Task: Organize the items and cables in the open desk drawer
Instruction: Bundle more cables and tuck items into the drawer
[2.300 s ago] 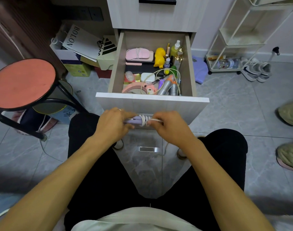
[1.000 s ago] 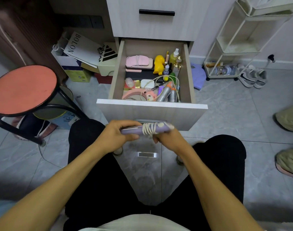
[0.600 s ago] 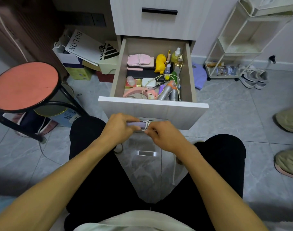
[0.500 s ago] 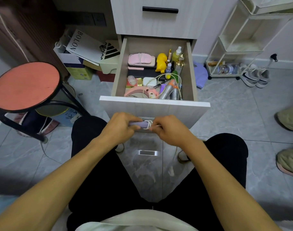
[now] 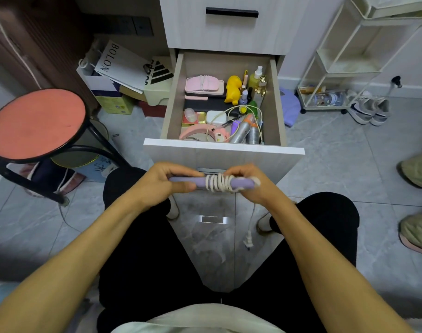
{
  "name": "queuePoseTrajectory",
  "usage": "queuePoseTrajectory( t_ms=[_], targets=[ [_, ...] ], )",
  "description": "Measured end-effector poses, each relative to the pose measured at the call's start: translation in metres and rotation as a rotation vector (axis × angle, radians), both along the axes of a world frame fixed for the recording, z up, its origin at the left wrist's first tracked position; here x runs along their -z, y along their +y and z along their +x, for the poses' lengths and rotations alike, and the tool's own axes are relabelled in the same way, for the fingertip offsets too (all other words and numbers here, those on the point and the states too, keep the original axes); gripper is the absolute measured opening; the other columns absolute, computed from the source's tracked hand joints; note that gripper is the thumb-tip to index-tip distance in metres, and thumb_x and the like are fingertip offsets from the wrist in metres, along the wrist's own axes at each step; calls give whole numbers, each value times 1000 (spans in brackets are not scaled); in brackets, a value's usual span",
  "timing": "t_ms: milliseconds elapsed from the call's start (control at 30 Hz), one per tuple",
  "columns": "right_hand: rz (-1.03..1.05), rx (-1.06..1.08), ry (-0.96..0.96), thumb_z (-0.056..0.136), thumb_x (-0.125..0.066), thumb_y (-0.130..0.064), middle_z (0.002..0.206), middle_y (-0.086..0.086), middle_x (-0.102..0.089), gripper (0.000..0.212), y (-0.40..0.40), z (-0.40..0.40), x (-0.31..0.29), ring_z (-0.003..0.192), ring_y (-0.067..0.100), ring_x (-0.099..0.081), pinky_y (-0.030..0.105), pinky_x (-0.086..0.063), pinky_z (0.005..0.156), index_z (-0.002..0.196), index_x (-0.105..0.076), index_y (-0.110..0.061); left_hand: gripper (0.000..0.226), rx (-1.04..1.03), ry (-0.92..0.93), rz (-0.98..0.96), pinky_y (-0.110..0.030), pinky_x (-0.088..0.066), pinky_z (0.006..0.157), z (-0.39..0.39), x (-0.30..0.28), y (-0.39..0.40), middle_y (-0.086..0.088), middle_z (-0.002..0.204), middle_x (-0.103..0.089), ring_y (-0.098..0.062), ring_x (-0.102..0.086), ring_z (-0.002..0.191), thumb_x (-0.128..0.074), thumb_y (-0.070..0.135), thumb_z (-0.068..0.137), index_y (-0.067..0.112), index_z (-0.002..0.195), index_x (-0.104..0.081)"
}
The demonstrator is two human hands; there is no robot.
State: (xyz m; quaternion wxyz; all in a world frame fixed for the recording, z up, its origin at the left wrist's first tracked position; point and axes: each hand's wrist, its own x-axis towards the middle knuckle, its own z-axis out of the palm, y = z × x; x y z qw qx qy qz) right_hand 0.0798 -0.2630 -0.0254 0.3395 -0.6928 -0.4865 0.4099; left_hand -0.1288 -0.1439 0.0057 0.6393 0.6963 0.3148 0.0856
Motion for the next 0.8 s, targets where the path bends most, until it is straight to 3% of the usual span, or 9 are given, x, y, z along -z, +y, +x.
queuePoseTrajectory(
  t_ms=[100,200,267,333,433,500,600,700,800],
  targets=[
    [-19,69,-50,96,-58,-18,58,-2,-56,26,-7,-17,5,46,-1,-49,13,-39,52,71,-59,-21,29,-243,-30,-28,-16,-51,76,5,12,-6,4,95,-76,-5,-69,87,-69,-2,84,12,108,-73],
    [-27,-8,-173,98,-55,-27,60,7,-58,33,-7,-26,11,54,10,-48,32,-45,61,70,-63,-13,26,-356,29,135,-16,-52,77,14,22,-10,8,94,-73,0,-68,84,-73,4,84,15,107,-74],
    [-22,-60,-265,96,-57,-28,57,1,-52,35,-6,-27,7,55,14,-45,36,-40,59,65,-55,-12,26,-392,63,236,-15,-51,82,19,25,-10,9,96,-72,-1,-67,89,-74,8,83,18,107,-74],
    [29,-108,-312,95,-59,-27,59,-6,-49,33,-4,-20,-3,58,12,-45,32,-37,58,64,-52,-19,26,-364,109,372,-15,-49,83,22,23,-10,8,97,-71,-5,-66,90,-74,11,84,17,109,-75],
    [78,-165,-371,92,-63,-27,64,-6,-56,19,4,-7,-23,62,14,-50,31,-42,61,78,-68,-14,26,-154,163,739,-27,-49,84,20,23,-5,5,99,-73,-16,-62,89,-74,9,82,17,107,-75],
    [117,-154,-380,90,-66,-26,64,-5,-61,16,11,-1,-35,61,12,-53,30,-45,60,82,-72,-14,26,-32,195,872,-34,-50,80,15,21,-3,4,95,-73,-19,-58,83,-74,8,80,20,103,-76],
    [168,-99,-346,88,-69,-26,71,-3,-68,15,21,8,-44,66,10,-58,28,-47,63,83,-75,-14,29,73,160,782,-26,-50,80,10,12,-3,11,94,-73,-12,-60,83,-78,8,78,23,102,-77],
    [118,-47,-285,87,-70,-29,72,6,-69,19,22,19,-32,66,19,-59,33,-48,64,81,-75,-12,32,71,70,451,-8,-47,81,4,-7,-5,17,97,-72,0,-66,92,-79,3,76,23,101,-76],
    [49,-39,-101,88,-69,-17,79,12,-72,10,16,14,-19,69,17,-61,36,-50,69,88,-76,-10,32,47,17,219,-13,-52,82,-5,-13,-2,14,95,-75,-2,-69,92,-74,-4,78,19,100,-74]
  ],
)
